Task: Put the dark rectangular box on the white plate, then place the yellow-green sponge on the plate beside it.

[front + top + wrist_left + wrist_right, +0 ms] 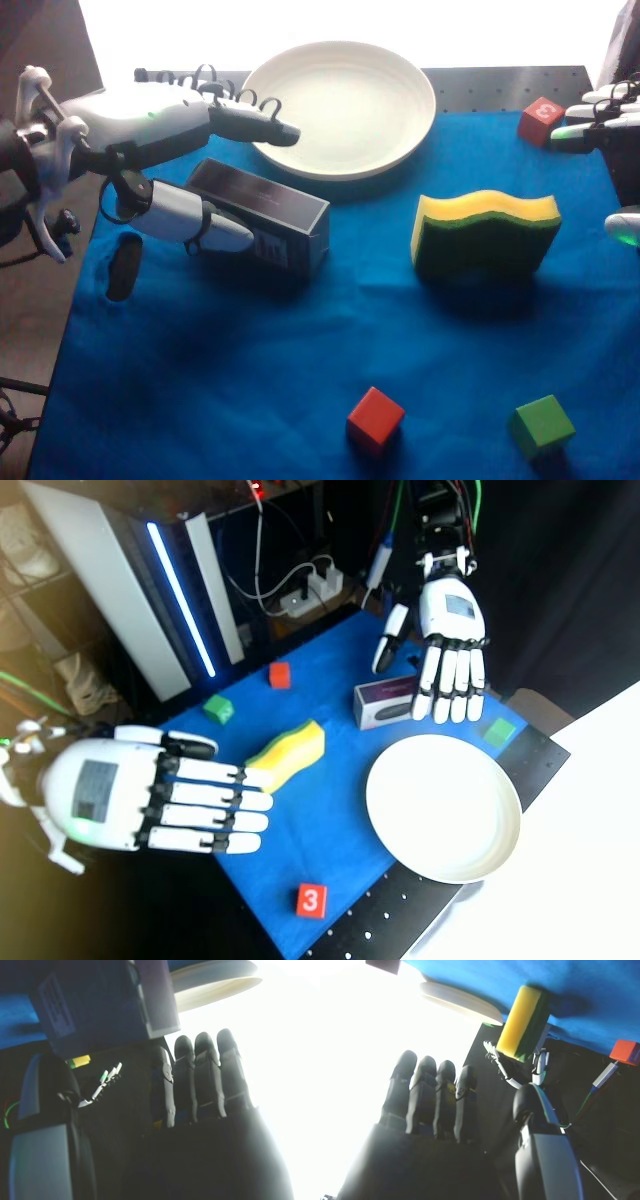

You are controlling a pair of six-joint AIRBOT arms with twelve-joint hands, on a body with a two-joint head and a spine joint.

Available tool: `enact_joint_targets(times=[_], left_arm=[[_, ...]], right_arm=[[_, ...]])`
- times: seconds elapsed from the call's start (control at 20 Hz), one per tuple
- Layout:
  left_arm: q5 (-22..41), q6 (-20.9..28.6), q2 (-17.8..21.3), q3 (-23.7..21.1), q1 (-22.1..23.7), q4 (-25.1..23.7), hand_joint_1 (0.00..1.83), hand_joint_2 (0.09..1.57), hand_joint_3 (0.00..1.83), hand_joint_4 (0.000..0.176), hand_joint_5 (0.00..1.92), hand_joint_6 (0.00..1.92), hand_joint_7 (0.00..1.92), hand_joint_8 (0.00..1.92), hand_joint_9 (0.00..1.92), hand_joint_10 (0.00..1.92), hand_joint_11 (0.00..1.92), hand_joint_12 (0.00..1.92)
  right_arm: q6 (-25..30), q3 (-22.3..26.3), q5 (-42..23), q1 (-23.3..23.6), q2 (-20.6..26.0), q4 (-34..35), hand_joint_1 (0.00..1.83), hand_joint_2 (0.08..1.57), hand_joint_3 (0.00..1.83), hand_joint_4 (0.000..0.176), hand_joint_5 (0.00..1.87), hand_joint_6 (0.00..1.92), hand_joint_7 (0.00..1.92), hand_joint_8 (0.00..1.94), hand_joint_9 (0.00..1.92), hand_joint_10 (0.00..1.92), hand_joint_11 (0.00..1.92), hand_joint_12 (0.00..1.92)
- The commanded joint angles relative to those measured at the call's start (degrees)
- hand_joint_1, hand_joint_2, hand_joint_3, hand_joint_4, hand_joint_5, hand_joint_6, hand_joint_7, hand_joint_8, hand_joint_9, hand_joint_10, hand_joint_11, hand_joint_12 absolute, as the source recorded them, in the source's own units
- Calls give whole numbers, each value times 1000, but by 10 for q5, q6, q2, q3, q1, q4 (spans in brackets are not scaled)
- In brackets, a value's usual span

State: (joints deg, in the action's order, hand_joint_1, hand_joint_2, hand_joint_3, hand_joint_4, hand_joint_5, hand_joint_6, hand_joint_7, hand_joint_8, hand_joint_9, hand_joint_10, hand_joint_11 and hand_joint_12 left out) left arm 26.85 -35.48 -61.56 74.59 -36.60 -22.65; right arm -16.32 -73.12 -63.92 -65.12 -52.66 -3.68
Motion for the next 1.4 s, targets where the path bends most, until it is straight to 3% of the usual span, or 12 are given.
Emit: enact_joint_targets(times=[0.0, 0.15, 0.3, 0.35, 0.4, 0.45, 0.55, 0.7, 0.8, 0.95, 1.2, 1.35], left_arm=[[46, 3, 1, 0, 11, 3, 910, 1006, 1, 68, 429, 2, 455, 2, 392, 6, 0, 779], [34, 3, -3, -1, 13, -11, 953, 1026, 0, 10, 530, 4, 579, 4, 545, 12, 56, 999], [29, 3, -8, 2, 14, -13, 1125, 1077, 1, 0, 761, 12, 822, 21, 789, 43, 339, 941], [30, 3, -10, 3, 14, -13, 1189, 1144, 4, 0, 838, 840, 893, 977, 927, 96, 515, 988], [34, 3, -11, 3, 14, -11, 1327, 1162, 0, 0, 841, 988, 838, 1227, 877, 1033, 662, 1106], [38, 3, -11, 4, 14, -5, 1242, 1165, 0, 0, 924, 927, 837, 1352, 853, 1059, 716, 1256], [49, 3, -10, 5, 14, 4, 1357, 1159, 0, 0, 862, 1107, 825, 1251, 855, 1280, 685, 1334], [80, 3, -2, 1, 14, 27, 1368, 1139, 0, 0, 882, 1063, 926, 1154, 849, 1258, 613, 1438], [114, 3, 13, -10, 14, 41, 1373, 1123, 0, 0, 915, 1053, 972, 1043, 865, 1217, 616, 1433], [160, -7, 25, -17, 14, 70, 1367, 1140, 1, 0, 970, 979, 887, 1157, 784, 1312, 526, 1440], [157, -50, 2, 15, 59, 111, 1343, 1106, 0, 0, 1034, 873, 997, 993, 821, 1188, 499, 1415], [119, -68, -43, 63, 92, 123, 1375, 1102, 0, 0, 996, 991, 982, 942, 903, 1129, 718, 1188]], right_arm=[[6, -3, -65, 7, 0, 22, 676, 1219, 0, 18, 470, 1, 342, 4, 229, 2, 0, 401], [6, -3, -65, 7, 0, 22, 651, 1230, 1, 15, 459, 0, 336, 0, 227, 2, 0, 434], [7, -3, -65, 7, -2, 22, 650, 1230, 1, 3, 450, 0, 334, 0, 266, 5, 0, 612], [7, -3, -65, 7, -2, 22, 703, 1225, 0, 0, 467, 6, 347, 4, 277, 8, 0, 623], [7, -3, -65, 7, -2, 22, 677, 1228, 0, 0, 465, 4, 346, 3, 276, 5, 0, 629], [8, -3, -65, 7, -2, 22, 651, 1230, 1, 0, 466, 3, 342, 1, 272, 3, 0, 626], [9, -3, -65, 7, -3, 22, 612, 1246, 5, 0, 447, 0, 320, 0, 253, 0, 0, 600], [10, -3, -65, 7, -3, 22, 499, 1284, 1, 69, 417, 0, 336, 0, 249, 0, 0, 478], [11, -3, -65, 7, -4, 22, 533, 1273, 0, 57, 449, 7, 363, 5, 275, 4, 0, 548], [11, -3, -65, 6, -4, 22, 488, 1259, 0, 100, 464, 0, 373, 0, 300, 0, 8, 587], [11, -4, -65, 6, -6, 22, 406, 1251, 0, 62, 444, 2, 368, 3, 291, 3, 19, 465], [12, -8, -65, 6, -9, 22, 420, 1255, 0, 77, 429, 0, 348, 0, 260, 2, 0, 458]])
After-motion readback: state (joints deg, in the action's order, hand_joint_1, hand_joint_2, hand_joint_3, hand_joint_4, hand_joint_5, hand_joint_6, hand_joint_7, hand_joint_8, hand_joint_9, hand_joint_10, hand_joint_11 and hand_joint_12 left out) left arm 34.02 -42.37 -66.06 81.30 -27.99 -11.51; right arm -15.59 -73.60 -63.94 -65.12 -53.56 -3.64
